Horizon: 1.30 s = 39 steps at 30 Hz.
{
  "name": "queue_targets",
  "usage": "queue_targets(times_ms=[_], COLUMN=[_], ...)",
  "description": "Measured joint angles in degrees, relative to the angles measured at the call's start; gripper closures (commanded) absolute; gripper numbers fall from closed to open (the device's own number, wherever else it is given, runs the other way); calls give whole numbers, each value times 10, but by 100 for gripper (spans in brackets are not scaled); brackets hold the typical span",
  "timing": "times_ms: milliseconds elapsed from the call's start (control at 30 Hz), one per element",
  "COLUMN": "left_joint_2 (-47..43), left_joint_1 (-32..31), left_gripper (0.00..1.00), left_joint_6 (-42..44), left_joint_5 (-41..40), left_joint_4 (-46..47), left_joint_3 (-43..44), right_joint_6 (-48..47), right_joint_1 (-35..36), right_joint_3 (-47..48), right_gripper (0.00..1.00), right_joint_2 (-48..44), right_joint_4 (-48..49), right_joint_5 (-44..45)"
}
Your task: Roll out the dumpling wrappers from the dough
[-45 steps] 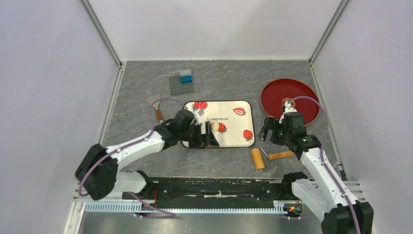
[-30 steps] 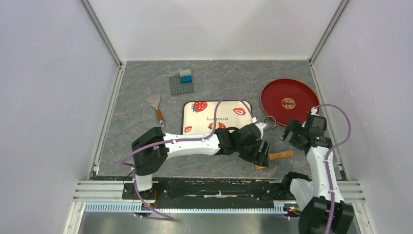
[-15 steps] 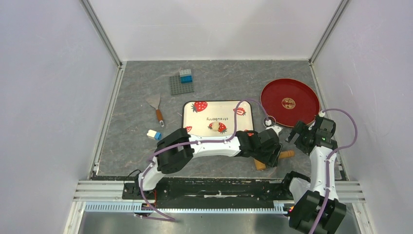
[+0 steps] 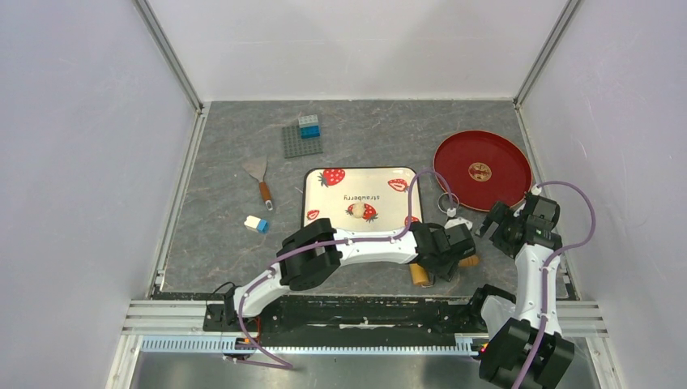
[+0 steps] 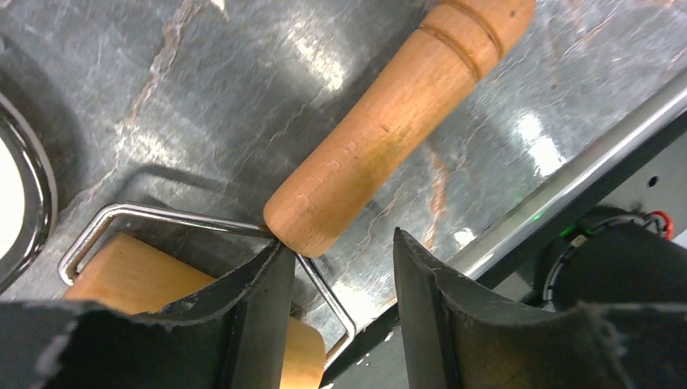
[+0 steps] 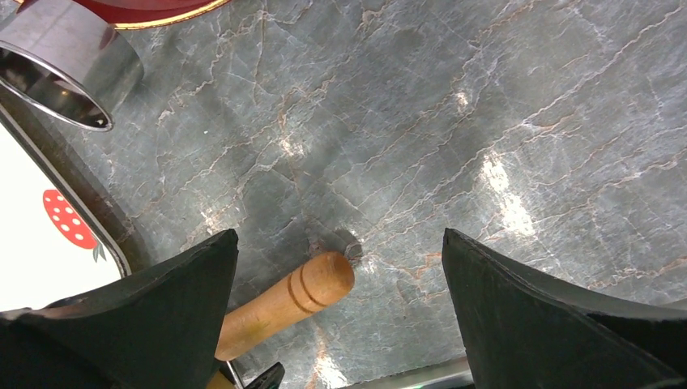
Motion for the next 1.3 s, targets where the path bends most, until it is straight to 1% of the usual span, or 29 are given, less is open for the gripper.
queue_targets(times_ms=[67, 200, 333, 533, 567, 600, 667, 700, 733, 767, 800, 1067, 1167, 1300], left_joint_2=[0, -10, -24, -26, -25, -23, -22, -22, -22, -22, -22, -29, -52, -114], left_joint_1=[-3, -8, -16, -30, -33, -36, -40, -42, -43, -44, -44, -45, -43, -32], left_gripper=[47, 42, 42, 41, 43, 49, 69, 76, 85, 93, 98, 98, 98, 98], left_joint_6=[0, 0, -1, -2, -2, -2, -2, -2, -3, -4, -5, -5, -5, -10], left_joint_5=[-7, -25, -47, -82, -90, -99, -108, -110, -111, -111, -111, -117, -118, -115], left_joint_4=[-16, -19, -51, -96, -110, -127, -147, -156, -163, -166, -169, -176, -171, -156], left_joint_3=[-2, -17, -32, -30, -28, -24, -21, -20, -19, -19, -19, -30, -63, -138], right_joint_6=[-1, -4, -9, -17, -18, -19, -21, -22, -25, -28, -30, -45, -49, -54], right_joint_1=[0, 0, 0, 0, 0, 0, 0, -1, 0, 0, 0, 0, 0, 3], right_joint_3=[0, 0, -3, -7, -8, -10, -15, -19, -23, -26, -27, -29, -29, -29], right_gripper=[2, 2, 2, 2, 2, 2, 2, 2, 2, 2, 2, 2, 2, 2], right_joint_2=[-1, -2, -7, -10, -10, -11, -14, -16, -18, -20, -21, -25, -25, -25], right_joint_4=[0, 0, 2, 6, 7, 11, 16, 18, 20, 21, 22, 33, 36, 38], right_joint_5=[-5, -19, -41, -75, -82, -89, -102, -111, -121, -129, -136, -185, -195, -212])
